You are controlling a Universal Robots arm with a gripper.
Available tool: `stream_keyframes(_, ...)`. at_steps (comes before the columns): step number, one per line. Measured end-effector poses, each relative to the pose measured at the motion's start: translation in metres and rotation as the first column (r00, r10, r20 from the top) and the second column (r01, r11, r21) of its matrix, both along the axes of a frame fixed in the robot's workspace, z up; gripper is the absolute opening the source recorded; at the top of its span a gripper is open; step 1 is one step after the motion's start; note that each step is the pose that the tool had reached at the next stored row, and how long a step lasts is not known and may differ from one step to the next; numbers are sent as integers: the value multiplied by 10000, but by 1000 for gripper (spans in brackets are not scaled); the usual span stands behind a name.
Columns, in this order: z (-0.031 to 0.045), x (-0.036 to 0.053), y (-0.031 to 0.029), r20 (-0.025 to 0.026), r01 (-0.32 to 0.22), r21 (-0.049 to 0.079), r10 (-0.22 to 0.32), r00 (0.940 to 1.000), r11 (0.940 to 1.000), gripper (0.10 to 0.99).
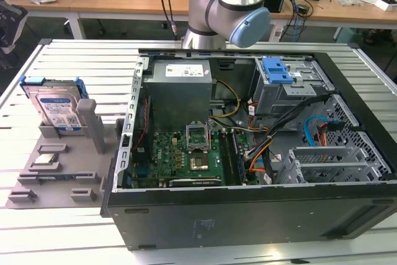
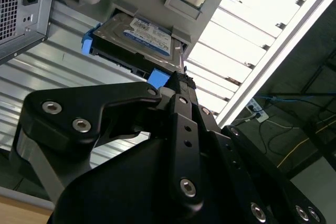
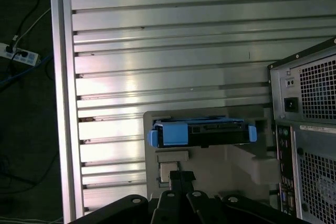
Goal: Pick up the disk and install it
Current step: 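Pick up the disk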
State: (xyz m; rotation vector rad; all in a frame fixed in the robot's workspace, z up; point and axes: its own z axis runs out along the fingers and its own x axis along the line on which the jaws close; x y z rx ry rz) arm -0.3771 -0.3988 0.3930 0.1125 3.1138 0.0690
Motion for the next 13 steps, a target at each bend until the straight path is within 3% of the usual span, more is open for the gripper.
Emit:
stream_keyframes(2, 1, -1, 0, -2, -410, -1, 410, 9992, 9992, 106)
stream_keyframes(7, 0, 0, 0, 0, -1398, 0, 1398, 9902, 9902, 106)
stream_keyframes(12, 0, 0, 0, 0, -2251, 0, 2251, 9743, 9743, 106)
stream_keyframes(13, 0, 0, 0, -1, -2484, 0, 2484, 9687, 9687, 106)
